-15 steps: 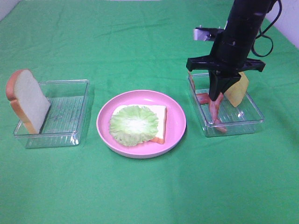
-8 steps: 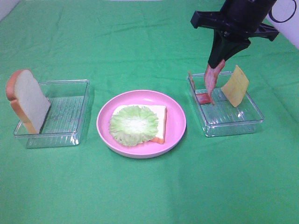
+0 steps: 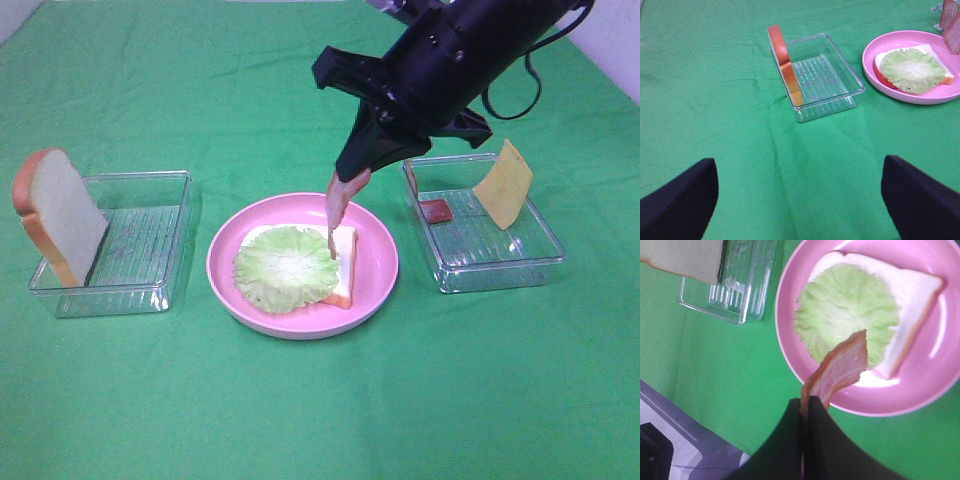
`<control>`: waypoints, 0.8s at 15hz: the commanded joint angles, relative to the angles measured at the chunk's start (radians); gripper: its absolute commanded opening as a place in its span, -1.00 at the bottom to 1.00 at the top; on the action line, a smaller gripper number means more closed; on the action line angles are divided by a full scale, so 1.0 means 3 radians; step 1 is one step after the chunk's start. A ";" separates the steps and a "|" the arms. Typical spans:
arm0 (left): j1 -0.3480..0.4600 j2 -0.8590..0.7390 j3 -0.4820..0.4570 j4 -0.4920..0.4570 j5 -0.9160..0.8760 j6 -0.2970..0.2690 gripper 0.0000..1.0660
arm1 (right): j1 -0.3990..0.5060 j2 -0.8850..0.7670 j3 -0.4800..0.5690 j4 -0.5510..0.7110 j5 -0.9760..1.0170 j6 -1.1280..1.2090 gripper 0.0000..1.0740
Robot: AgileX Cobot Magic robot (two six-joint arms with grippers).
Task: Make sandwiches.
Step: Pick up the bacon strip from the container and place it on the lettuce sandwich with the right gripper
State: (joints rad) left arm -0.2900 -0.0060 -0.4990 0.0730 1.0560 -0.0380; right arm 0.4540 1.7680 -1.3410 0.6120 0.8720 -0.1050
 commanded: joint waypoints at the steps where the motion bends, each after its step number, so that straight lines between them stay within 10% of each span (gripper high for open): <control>1: -0.0013 -0.0067 0.0007 0.0000 -0.0043 -0.0013 0.57 | 0.0217 0.0063 0.0027 0.0213 -0.0343 -0.0050 -1.00; 12: -0.0013 -0.0067 0.0007 0.0000 -0.0043 -0.0013 0.57 | 0.0307 0.0717 0.0017 0.2867 -0.0777 -0.1763 -1.00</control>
State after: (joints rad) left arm -0.2900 -0.0060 -0.4990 0.0730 1.0560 -0.0380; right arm 0.5460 1.9820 -1.3370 1.4420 0.6460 -0.5940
